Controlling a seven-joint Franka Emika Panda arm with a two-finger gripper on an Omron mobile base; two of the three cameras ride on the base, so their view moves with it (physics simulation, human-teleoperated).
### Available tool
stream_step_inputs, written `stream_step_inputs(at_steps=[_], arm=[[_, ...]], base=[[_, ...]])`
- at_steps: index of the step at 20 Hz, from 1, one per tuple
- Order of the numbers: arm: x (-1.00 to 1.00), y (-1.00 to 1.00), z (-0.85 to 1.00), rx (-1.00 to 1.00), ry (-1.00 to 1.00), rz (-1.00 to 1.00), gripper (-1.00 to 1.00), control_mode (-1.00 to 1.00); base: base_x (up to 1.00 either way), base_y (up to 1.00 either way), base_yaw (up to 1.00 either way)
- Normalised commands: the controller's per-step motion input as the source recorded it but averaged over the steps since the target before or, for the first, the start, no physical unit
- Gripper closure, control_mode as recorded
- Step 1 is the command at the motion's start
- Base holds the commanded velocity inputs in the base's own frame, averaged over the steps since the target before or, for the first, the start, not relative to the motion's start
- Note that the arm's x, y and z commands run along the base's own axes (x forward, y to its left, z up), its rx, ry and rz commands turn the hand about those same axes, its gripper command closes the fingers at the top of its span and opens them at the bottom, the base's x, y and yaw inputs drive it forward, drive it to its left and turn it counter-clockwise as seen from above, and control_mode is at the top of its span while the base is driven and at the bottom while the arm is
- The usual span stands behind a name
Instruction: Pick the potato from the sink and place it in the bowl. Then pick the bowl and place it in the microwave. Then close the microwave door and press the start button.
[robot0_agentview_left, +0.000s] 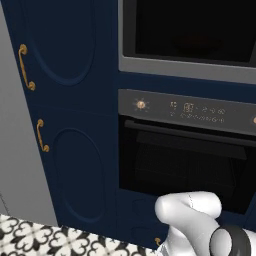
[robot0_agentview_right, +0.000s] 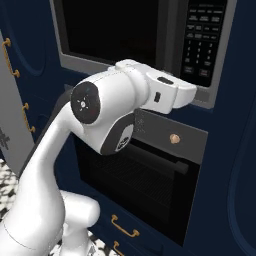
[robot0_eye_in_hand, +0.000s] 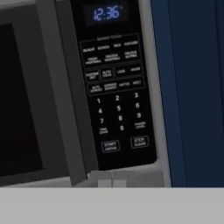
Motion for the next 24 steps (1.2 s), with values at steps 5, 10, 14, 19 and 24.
stream_step_inputs(at_steps=[5, 10, 14, 19, 24], arm=[[0.35, -0.24, -0.01, 0.0, 0.0, 0.02, 1.0, -1.0], [0.21, -0.18, -0.06, 0.0, 0.0, 0.05, 1.0, -1.0], [0.18, -0.1, -0.17, 0.0, 0.0, 0.06, 1.0, -1.0], [0.26, -0.09, -0.02, 0.0, 0.0, 0.04, 1.0, -1.0], [0.26, -0.15, -0.04, 0.0, 0.0, 0.05, 1.0, -1.0]], base=[[0.0, 0.0, 0.0], [0.0, 0.0, 0.0], [0.0, 0.0, 0.0], [0.0, 0.0, 0.0], [0.0, 0.0, 0.0]])
